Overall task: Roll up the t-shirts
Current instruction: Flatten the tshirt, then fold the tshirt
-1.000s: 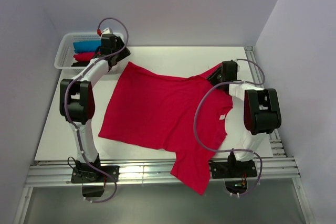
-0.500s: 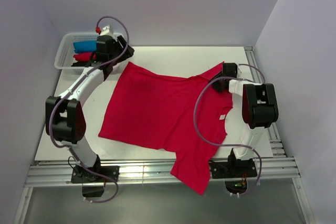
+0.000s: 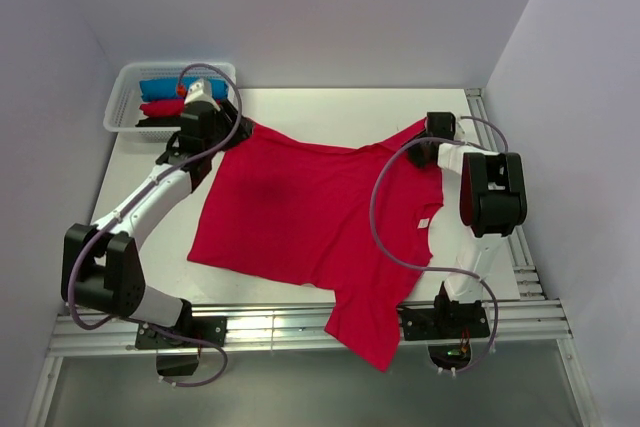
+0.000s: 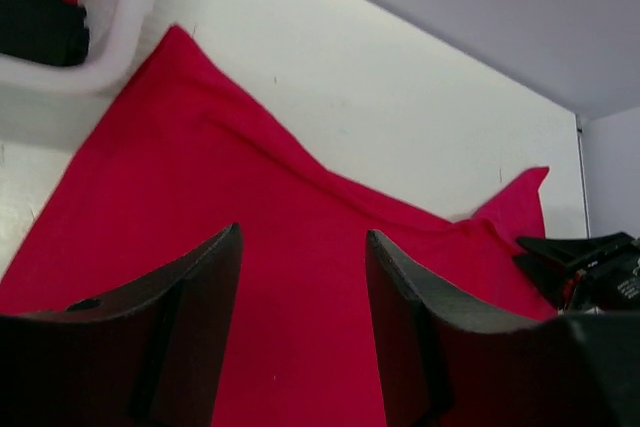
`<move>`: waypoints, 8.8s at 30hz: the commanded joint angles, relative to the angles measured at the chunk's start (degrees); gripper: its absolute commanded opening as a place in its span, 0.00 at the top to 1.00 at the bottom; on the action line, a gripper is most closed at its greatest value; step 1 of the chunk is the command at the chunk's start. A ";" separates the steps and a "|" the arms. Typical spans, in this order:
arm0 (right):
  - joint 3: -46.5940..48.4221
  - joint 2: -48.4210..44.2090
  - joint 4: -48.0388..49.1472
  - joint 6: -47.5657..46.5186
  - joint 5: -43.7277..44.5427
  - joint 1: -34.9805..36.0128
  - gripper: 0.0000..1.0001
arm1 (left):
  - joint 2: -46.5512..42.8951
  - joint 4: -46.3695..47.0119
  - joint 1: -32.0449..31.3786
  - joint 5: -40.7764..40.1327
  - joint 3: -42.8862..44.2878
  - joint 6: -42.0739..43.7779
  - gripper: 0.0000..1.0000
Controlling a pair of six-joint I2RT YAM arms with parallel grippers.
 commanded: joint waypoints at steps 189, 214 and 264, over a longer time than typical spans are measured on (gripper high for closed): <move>-38.34 -57.37 -52.15 11.85 9.03 61.26 0.77 | -18.55 -18.77 7.11 -0.66 -31.62 -13.28 0.47; -39.65 -55.08 -45.74 9.56 7.80 61.26 0.86 | -18.73 -28.88 7.11 -4.97 -29.43 -18.56 0.43; -19.09 -58.77 -67.19 6.58 22.92 57.75 0.96 | -8.97 -30.10 5.01 -5.76 -27.33 -21.11 0.99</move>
